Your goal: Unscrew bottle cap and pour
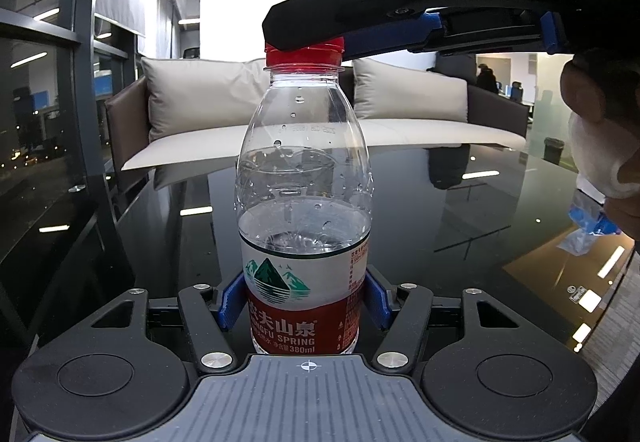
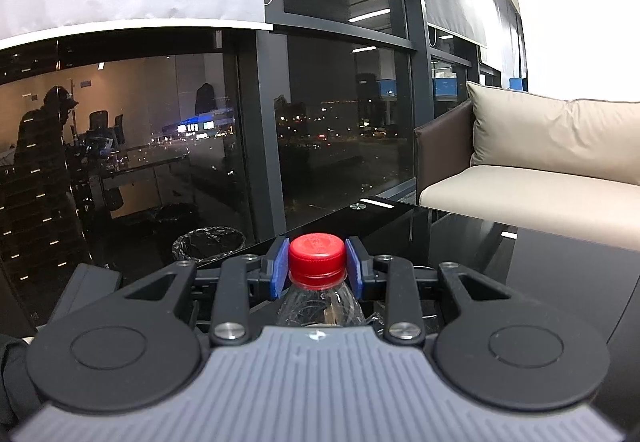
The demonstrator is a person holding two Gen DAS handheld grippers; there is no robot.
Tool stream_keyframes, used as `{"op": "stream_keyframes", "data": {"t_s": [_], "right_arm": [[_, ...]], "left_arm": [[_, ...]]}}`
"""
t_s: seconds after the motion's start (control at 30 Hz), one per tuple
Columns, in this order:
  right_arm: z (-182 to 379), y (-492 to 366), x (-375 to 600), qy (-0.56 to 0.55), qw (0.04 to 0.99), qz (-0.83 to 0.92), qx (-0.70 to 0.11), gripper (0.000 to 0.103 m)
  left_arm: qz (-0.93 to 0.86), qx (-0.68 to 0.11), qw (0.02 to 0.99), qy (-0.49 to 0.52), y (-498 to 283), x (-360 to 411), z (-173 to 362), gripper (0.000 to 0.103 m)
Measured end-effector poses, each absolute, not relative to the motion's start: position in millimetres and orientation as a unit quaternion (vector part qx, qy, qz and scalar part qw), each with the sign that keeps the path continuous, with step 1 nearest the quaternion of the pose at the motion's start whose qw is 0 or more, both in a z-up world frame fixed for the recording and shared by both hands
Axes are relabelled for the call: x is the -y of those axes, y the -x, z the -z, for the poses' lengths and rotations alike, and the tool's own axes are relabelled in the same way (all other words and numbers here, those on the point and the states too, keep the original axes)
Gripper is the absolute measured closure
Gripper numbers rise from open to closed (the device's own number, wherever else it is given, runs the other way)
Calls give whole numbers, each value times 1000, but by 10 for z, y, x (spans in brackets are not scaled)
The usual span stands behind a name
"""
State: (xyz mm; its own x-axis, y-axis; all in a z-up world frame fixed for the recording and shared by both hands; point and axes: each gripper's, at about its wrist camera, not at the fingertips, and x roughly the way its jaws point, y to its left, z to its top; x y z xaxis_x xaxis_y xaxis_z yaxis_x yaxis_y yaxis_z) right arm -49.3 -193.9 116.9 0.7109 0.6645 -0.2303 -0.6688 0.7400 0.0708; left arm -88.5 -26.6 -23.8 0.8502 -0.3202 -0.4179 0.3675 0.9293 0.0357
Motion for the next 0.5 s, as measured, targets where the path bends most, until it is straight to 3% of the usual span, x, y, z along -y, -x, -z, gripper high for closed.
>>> {"op": "stream_keyframes", "data": {"t_s": [0.5], "right_arm": [[-1156, 521, 1866, 13, 934, -336, -120, 70]], "left_arm": [[178, -209, 960, -55, 896, 281, 223, 47]]}}
